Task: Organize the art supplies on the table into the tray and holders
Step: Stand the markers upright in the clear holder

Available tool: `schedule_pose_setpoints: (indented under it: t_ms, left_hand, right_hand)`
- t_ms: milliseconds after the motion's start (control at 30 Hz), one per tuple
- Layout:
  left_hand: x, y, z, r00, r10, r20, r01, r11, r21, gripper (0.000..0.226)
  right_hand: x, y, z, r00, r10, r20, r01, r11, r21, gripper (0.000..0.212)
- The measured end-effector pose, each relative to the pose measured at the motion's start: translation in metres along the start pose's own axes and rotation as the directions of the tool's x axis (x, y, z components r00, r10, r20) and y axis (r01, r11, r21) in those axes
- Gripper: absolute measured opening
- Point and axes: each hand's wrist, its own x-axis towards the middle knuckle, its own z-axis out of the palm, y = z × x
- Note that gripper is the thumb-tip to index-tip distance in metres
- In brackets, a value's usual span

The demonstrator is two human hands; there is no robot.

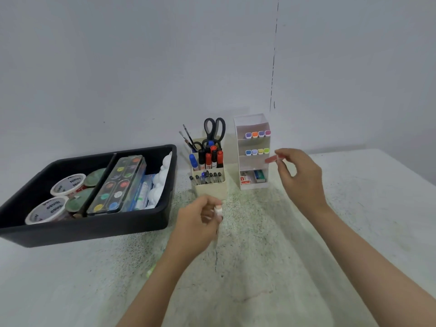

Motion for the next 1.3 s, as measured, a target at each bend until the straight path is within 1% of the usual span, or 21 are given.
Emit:
schedule_pose_setpoints:
  t_ms: [100, 167, 233, 300, 400, 567, 700, 800, 867, 900, 1000, 1033, 1167, 1233, 1300]
  left_hand:
    - [0.013, 0.015, 0.0, 0.996, 0.064, -0.064, -0.068, 0.996, -0.065, 0.03]
    - [0.023, 0.021, 0.003, 0.987, 0.113, -0.114, -0.124, 0.988, -0.092, 0.027]
    - [0.034, 0.026, 0.008, 0.969, 0.19, -0.156, -0.205, 0.975, -0.085, 0.022]
    - [0.046, 0.03, 0.014, 0.96, 0.228, -0.163, -0.245, 0.965, -0.097, 0.02]
    - [0.06, 0.037, 0.024, 0.97, 0.194, -0.149, -0.214, 0.967, -0.136, 0.022]
    - [0.076, 0.037, 0.042, 0.964, 0.216, -0.157, -0.239, 0.96, -0.144, 0.025]
    - [0.085, 0.034, 0.05, 0.954, 0.257, -0.157, -0.278, 0.952, -0.128, 0.024]
    - [0.092, 0.031, 0.056, 0.936, 0.304, -0.179, -0.324, 0.941, -0.098, 0.022]
    - [0.096, 0.028, 0.06, 0.923, 0.333, -0.192, -0.353, 0.932, -0.084, 0.019]
    - [0.097, 0.026, 0.063, 0.916, 0.35, -0.195, -0.369, 0.926, -0.073, 0.018]
    - [0.099, 0.025, 0.069, 0.894, 0.392, -0.217, -0.411, 0.91, -0.051, 0.016]
    - [0.099, 0.025, 0.07, 0.882, 0.407, -0.238, -0.429, 0.902, -0.049, 0.017]
    - [0.101, 0.026, 0.072, 0.795, 0.495, -0.351, -0.529, 0.849, -0.002, 0.019]
    - [0.104, 0.023, 0.074, 0.782, 0.521, -0.341, -0.549, 0.836, 0.02, 0.019]
    - [0.108, 0.016, 0.08, 0.788, 0.533, -0.308, -0.545, 0.837, 0.053, 0.018]
  right_hand:
    - [0.003, 0.015, 0.009, 0.989, -0.093, 0.118, 0.109, 0.985, -0.133, 0.017]
    - [0.004, 0.022, 0.016, 0.966, -0.177, 0.188, 0.218, 0.949, -0.227, 0.02]
    - [0.005, 0.027, 0.024, 0.949, -0.21, 0.237, 0.276, 0.915, -0.294, 0.025]
    - [0.006, 0.03, 0.032, 0.945, -0.185, 0.268, 0.273, 0.899, -0.341, 0.033]
    - [0.008, 0.037, 0.042, 0.951, -0.149, 0.27, 0.246, 0.895, -0.373, 0.04]
    - [0.011, 0.049, 0.052, 0.956, -0.128, 0.262, 0.228, 0.887, -0.401, 0.027]
    - [0.01, 0.057, 0.057, 0.956, -0.113, 0.272, 0.22, 0.89, -0.4, 0.024]
    - [0.009, 0.06, 0.058, 0.953, -0.115, 0.281, 0.215, 0.908, -0.359, 0.025]
    - [0.003, 0.06, 0.055, 0.956, -0.114, 0.269, 0.188, 0.945, -0.267, 0.021]
    - [-0.001, 0.06, 0.053, 0.964, -0.091, 0.249, 0.144, 0.968, -0.206, 0.019]
    - [-0.017, 0.061, 0.05, 0.978, 0.065, 0.199, -0.054, 0.997, -0.057, 0.028]
    - [-0.022, 0.062, 0.049, 0.976, 0.097, 0.195, -0.092, 0.995, -0.034, 0.029]
    - [-0.03, 0.069, 0.046, 0.964, 0.158, 0.215, -0.161, 0.987, -0.003, 0.029]
    - [-0.031, 0.071, 0.046, 0.955, 0.185, 0.231, -0.189, 0.982, -0.005, 0.031]
    - [-0.031, 0.073, 0.046, 0.945, 0.201, 0.258, -0.206, 0.978, -0.007, 0.037]
